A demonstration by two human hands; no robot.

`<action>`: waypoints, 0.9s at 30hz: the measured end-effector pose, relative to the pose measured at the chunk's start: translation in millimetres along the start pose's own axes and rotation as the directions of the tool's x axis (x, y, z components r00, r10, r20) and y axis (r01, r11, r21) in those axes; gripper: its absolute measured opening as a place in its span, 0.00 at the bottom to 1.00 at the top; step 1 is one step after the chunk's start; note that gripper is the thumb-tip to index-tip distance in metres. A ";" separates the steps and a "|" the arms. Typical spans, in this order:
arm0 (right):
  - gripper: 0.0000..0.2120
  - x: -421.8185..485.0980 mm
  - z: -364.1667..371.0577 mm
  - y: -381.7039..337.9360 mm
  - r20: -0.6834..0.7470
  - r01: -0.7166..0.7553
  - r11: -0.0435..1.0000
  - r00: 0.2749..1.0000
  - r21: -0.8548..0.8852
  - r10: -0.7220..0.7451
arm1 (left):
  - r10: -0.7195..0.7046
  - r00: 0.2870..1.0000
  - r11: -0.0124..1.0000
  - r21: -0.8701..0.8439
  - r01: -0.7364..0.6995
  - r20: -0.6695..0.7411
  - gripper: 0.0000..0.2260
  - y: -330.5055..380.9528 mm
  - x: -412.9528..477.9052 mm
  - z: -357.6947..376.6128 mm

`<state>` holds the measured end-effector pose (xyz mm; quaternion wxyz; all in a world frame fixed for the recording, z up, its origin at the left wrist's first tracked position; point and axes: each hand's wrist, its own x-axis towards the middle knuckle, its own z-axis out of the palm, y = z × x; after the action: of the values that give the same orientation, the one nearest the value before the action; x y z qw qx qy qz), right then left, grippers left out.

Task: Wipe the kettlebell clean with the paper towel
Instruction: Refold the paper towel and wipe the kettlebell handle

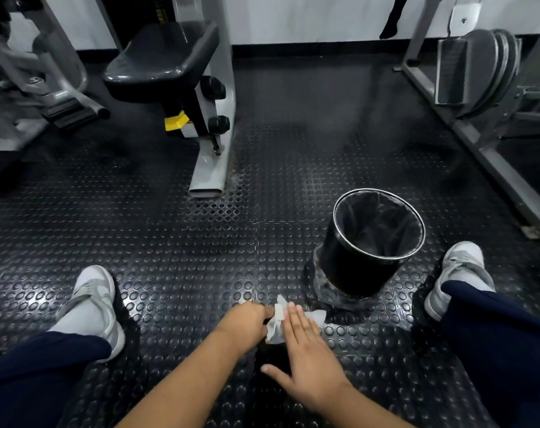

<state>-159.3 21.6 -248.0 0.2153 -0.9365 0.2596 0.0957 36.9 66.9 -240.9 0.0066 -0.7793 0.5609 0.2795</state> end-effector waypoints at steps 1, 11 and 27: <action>0.52 -4.8 1.4 5.7 -0.005 -0.005 1.000 1.000 0.005 0.005 | -0.001 1.000 1.000 -0.002 0.001 0.000 0.08 0.1 0.1 0.2; 0.52 7.3 -9.5 -6.6 0.036 0.034 0.999 0.999 -0.022 -0.033 | 0.019 1.000 1.000 -0.014 -0.019 -0.024 0.08 -0.7 0.7 -0.4; 0.53 -8.0 -0.8 12.0 -0.046 0.011 0.996 0.999 -0.087 -0.015 | 0.000 1.000 0.999 -0.051 -0.001 -0.014 0.09 -0.8 -0.6 -0.6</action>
<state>-172.3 15.5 -249.2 0.1690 -0.9486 0.2540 0.0839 37.7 67.6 -240.3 -0.0175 -0.7810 0.5537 0.2883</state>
